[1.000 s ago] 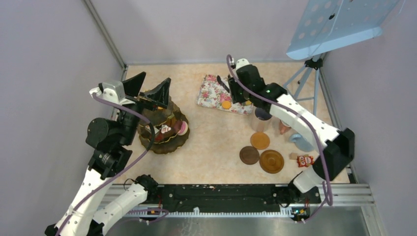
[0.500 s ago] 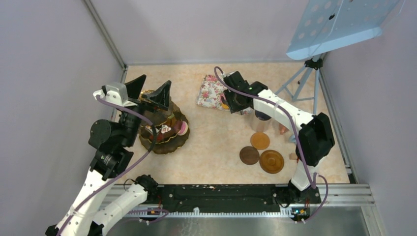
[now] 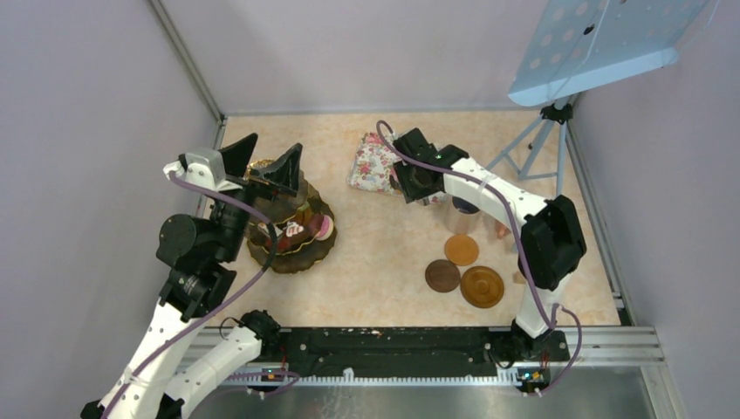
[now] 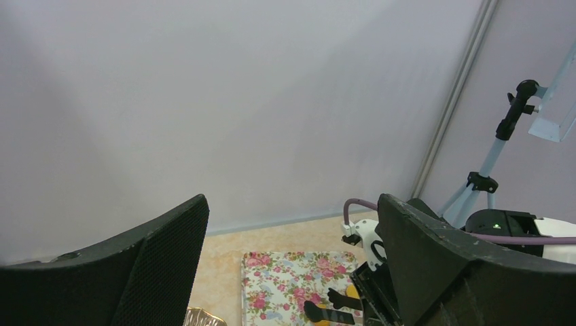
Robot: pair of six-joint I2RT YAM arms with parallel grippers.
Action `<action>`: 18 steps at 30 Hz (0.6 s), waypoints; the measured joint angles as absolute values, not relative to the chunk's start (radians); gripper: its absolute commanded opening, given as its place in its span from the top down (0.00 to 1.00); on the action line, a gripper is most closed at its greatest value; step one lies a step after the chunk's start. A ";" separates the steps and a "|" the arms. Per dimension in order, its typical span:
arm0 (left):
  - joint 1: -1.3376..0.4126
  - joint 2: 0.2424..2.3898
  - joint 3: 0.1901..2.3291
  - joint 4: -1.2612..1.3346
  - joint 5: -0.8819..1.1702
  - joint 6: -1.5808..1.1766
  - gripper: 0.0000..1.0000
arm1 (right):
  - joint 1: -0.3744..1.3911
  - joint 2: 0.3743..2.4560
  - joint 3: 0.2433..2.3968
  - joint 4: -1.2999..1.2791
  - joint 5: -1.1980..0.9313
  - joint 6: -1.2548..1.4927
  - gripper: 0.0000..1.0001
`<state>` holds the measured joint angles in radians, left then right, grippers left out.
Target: Serve the afternoon tea
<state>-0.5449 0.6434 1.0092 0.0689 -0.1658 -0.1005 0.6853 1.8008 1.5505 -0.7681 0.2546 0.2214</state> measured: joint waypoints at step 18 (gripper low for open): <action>-0.545 0.643 1.007 0.070 -0.165 -0.098 0.01 | 0.704 1.839 1.554 -0.767 0.250 0.226 0.70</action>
